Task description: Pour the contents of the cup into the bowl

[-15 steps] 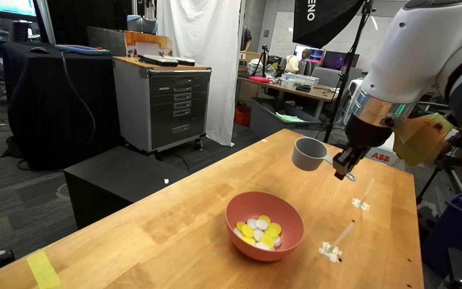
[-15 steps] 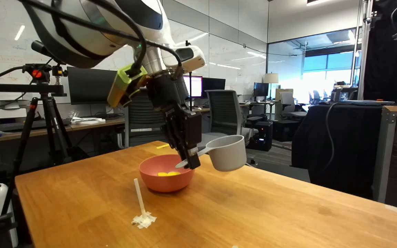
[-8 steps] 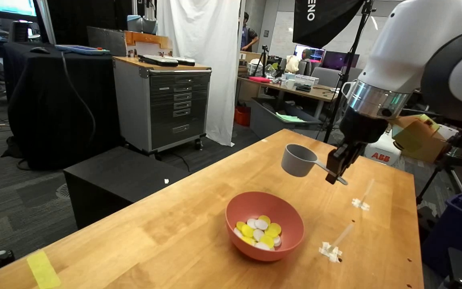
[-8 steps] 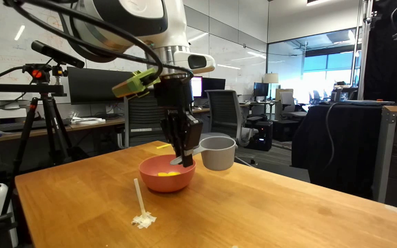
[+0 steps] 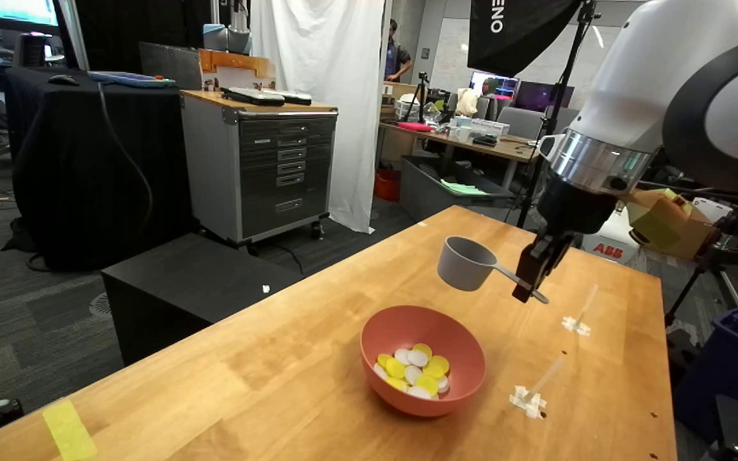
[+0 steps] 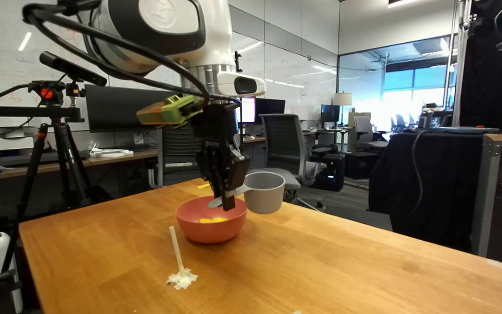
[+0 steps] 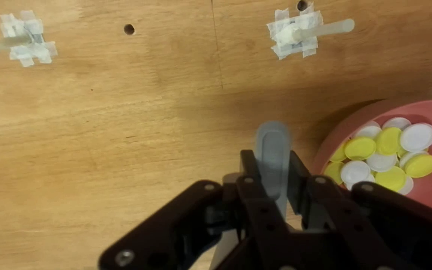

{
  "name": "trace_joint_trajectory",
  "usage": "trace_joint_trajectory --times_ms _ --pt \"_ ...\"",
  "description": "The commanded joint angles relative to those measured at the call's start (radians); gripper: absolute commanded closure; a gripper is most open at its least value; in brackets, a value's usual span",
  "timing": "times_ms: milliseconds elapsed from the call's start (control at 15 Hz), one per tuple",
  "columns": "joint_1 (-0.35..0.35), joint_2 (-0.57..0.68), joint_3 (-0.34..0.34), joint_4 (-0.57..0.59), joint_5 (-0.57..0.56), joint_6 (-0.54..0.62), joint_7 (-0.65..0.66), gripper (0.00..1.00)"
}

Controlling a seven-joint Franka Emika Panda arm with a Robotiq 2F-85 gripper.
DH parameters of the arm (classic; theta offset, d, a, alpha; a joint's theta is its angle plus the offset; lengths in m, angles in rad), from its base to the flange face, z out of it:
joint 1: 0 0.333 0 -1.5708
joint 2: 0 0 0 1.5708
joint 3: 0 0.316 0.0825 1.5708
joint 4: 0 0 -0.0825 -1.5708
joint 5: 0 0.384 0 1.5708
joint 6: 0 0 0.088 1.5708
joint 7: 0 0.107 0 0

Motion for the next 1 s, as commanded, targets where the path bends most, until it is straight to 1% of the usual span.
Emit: trace_joint_trajectory --times_ms 0,467,600,933 --pt "0.017 0.018 -0.021 -0.005 0.026 0.030 -0.050 0.88" --pt "0.015 0.062 -0.028 -0.005 0.024 0.050 -0.059 0.88" --pt "0.014 0.076 -0.029 -0.005 0.024 0.070 -0.061 0.90" --pt "0.018 0.112 -0.051 -0.001 -0.013 0.111 -0.040 0.92"
